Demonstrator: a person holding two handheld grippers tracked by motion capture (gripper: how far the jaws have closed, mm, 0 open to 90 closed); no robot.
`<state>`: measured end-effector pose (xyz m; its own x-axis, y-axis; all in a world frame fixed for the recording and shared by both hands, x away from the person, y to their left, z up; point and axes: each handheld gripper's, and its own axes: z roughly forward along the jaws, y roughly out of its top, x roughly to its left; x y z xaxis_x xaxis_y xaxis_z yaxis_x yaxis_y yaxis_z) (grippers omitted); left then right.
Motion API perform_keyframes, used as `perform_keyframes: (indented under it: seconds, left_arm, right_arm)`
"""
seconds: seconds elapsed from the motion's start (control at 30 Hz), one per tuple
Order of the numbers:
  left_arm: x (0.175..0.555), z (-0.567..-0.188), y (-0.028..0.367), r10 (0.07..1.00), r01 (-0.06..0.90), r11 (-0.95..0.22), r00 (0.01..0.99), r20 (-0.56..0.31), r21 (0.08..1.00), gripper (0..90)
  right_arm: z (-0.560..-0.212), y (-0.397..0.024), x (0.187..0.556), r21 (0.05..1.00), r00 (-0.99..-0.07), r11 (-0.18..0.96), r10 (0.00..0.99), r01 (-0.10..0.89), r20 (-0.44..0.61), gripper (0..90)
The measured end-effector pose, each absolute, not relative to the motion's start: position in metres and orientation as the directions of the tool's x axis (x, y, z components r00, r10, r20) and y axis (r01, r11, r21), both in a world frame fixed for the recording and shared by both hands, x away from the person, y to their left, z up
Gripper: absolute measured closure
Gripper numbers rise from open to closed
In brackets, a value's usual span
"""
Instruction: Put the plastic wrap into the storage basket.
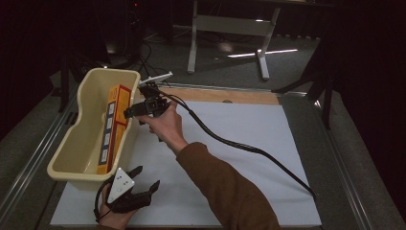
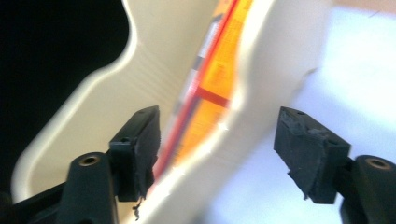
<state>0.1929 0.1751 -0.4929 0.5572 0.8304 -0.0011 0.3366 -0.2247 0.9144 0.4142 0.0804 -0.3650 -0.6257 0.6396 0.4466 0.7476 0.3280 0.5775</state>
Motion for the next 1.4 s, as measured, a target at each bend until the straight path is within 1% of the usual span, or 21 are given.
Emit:
perform_keyframes:
  seconds: [0.1,0.17,0.23,0.3,0.4,0.53,0.83,1.0,1.13,1.17,1.2,1.23,1.33,1.4]
  left_arm:
    - [0.193,-0.493,0.174,0.831,0.339,-0.229,0.556,0.002,0.912,25.4]
    - [0.194,-0.493,0.174,0.83,0.341,-0.231,0.557,0.003,0.911,25.4]
    - [0.194,-0.494,0.174,0.83,0.341,-0.232,0.557,0.004,0.911,25.4]
    - [0.194,-0.494,0.174,0.83,0.343,-0.234,0.558,0.004,0.91,25.4]
    - [0.194,-0.494,0.173,0.83,0.342,-0.236,0.558,0.006,0.91,25.4]
    - [0.194,-0.494,0.173,0.831,0.343,-0.237,0.557,0.007,0.909,25.4]
    - [0.195,-0.494,0.172,0.835,0.346,-0.24,0.55,0.011,0.907,25.3]
    - [0.196,-0.494,0.172,0.836,0.349,-0.239,0.549,0.008,0.906,25.2]
    - [0.196,-0.495,0.171,0.834,0.353,-0.245,0.551,0.011,0.903,25.2]
    - [0.196,-0.495,0.171,0.834,0.353,-0.245,0.551,0.011,0.903,25.2]
    - [0.196,-0.494,0.171,0.836,0.353,-0.242,0.549,0.01,0.904,25.2]
    - [0.196,-0.494,0.171,0.837,0.352,-0.24,0.547,0.009,0.905,25.2]
    - [0.197,-0.495,0.171,0.84,0.357,-0.24,0.543,0.009,0.903,25.2]
    - [0.197,-0.495,0.17,0.84,0.357,-0.243,0.543,0.011,0.902,25.2]
  right_arm:
    - [-0.367,0.072,0.406,0.629,-0.706,0.421,0.638,0.654,0.307,28.9]
    - [-0.368,0.064,0.401,0.64,-0.734,0.459,0.63,0.616,0.254,29.0]
    - [-0.369,0.055,0.397,0.637,-0.753,0.498,0.626,0.588,0.205,29.9]
    - [-0.372,0.044,0.392,0.641,-0.772,0.545,0.624,0.54,0.12,30.7]
    - [-0.378,0.022,0.385,0.67,-0.779,0.581,0.626,0.462,-0.005,31.0]
    - [-0.386,-0.006,0.376,0.71,-0.792,0.604,0.601,0.361,-0.109,30.3]
    - [-0.4,-0.073,0.359,0.751,-0.768,0.581,0.62,0.313,-0.16,29.3]
    - [-0.411,-0.11,0.347,0.795,-0.735,0.506,0.668,0.335,-0.115,29.1]
    - [-0.423,-0.137,0.335,0.809,-0.711,0.477,0.694,0.342,-0.109,28.5]
    - [-0.423,-0.137,0.335,0.809,-0.711,0.477,0.694,0.342,-0.109,28.5]
    - [-0.432,-0.153,0.327,0.805,-0.705,0.486,0.699,0.341,-0.123,27.2]
    - [-0.435,-0.158,0.324,0.805,-0.699,0.483,0.704,0.345,-0.123,27.3]
    - [-0.447,-0.181,0.315,0.827,-0.676,0.431,0.732,0.362,-0.085,27.4]
    - [-0.454,-0.196,0.312,0.835,-0.655,0.409,0.751,0.369,-0.078,27.4]
